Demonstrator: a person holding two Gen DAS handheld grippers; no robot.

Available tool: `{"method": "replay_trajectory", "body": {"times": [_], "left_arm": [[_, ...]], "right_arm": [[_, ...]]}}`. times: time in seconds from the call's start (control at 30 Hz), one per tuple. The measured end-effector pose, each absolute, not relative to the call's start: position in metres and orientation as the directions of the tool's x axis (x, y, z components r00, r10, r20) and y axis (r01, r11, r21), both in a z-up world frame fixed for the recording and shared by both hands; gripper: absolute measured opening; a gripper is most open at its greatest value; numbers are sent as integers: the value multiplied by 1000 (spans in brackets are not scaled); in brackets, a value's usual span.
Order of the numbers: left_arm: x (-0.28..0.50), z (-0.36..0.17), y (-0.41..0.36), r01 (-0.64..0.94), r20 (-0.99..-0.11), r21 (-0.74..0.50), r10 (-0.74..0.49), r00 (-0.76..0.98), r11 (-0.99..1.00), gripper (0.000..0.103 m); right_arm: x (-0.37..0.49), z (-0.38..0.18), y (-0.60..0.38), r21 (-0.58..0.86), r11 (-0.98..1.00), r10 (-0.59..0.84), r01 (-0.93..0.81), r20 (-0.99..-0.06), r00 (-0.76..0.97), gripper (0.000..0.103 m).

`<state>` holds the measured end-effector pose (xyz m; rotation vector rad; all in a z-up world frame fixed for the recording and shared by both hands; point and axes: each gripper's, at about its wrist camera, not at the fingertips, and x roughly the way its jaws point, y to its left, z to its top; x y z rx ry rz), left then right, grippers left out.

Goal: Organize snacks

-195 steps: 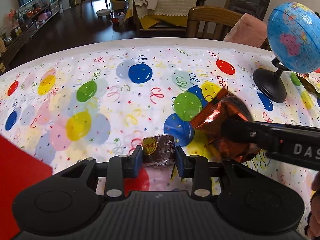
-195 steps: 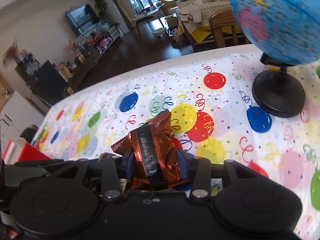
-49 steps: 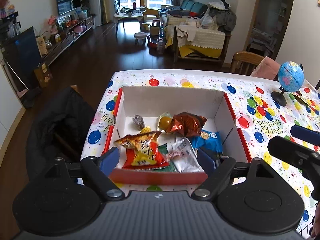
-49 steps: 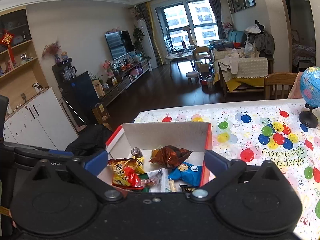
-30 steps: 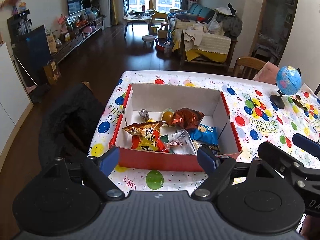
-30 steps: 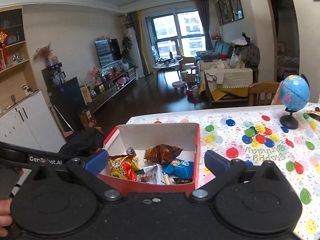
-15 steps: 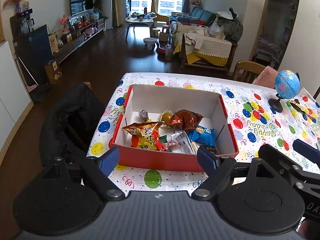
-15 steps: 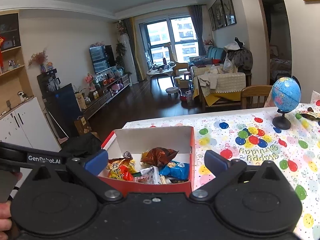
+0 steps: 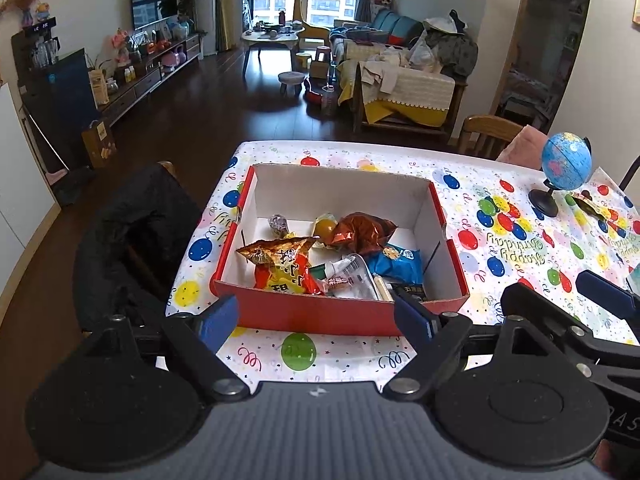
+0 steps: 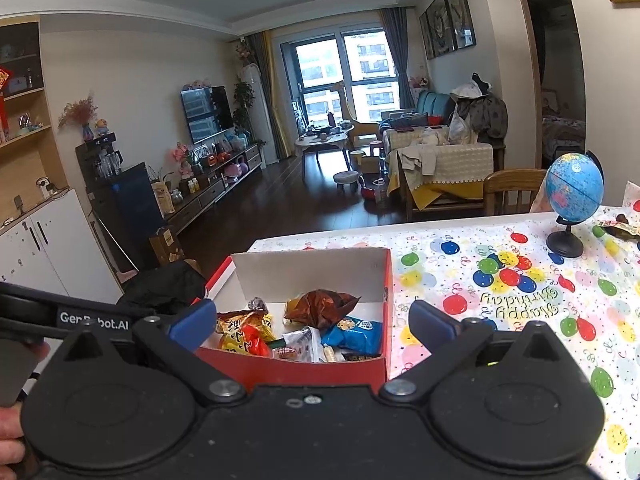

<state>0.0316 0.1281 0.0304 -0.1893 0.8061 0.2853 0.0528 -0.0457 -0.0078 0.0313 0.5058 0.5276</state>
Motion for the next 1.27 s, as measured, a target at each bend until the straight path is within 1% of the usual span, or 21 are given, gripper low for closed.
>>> {"method": "replay_trajectory", "body": {"times": [0.67,0.93,1.27], "left_arm": [[31,29,120,-302,-738,-33,180,651,953,85],[31,29,118,-298,-738,-42,171,653,954,85],[33,28,120,-320,-749,-44,181,638,946,85]], "right_arm": [[53,-8,-47,159,866,490,-474,-456,743,103],[53,-11,-48,173,870,486,-462,-461,742,103],[54,-13,-50,181,872,483,-455,-466,741,103]]}}
